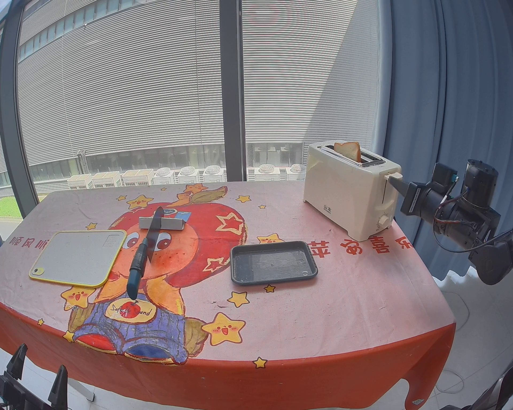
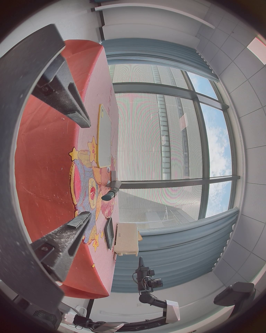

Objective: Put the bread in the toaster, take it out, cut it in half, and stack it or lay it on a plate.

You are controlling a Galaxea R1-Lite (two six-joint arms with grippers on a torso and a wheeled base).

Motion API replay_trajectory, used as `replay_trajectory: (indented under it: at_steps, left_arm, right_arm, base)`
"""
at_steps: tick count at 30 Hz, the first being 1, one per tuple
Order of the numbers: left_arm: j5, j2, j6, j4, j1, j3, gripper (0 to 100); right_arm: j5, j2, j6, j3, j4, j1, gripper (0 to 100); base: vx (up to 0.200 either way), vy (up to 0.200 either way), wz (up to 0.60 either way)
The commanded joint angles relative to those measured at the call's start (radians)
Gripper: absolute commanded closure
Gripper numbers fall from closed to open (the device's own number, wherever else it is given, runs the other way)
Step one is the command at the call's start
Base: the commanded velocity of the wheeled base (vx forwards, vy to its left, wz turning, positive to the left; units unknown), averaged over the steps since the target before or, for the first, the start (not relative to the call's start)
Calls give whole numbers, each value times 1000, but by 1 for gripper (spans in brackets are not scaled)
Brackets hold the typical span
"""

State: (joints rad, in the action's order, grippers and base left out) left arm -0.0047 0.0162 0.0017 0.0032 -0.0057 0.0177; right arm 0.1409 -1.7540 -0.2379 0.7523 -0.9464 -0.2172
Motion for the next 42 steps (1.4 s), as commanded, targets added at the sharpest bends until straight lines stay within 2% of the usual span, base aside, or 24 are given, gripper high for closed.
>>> replay_trajectory:
  at_steps: [1, 5, 9, 12, 16, 42]
  left_arm:
    - [0, -16, 0, 0, 0, -16, 0]
    - [0, -16, 0, 0, 0, -16, 0]
    - [0, -16, 0, 0, 0, -16, 0]
    - [0, -16, 0, 0, 0, -16, 0]
    - [0, -16, 0, 0, 0, -16, 0]
    - [0, -16, 0, 0, 0, -16, 0]
  right_arm:
    - [-1, 7, 0, 10, -77, 21, 100]
    - [-1, -38, 8, 28, -144, 33, 100]
    - [0, -120, 20, 32, -290, 47, 100]
    - [0, -179, 57, 47, -353, 67, 100]
    - [0, -217, 109, 59, -362, 95, 100]
    - [0, -257, 120, 41, -339, 110, 100]
  base:
    - [0, 0, 0]
    - [0, 0, 0]
    - [0, 0, 0]
    - [0, 0, 0]
    - [0, 0, 0]
    - [0, 0, 0]
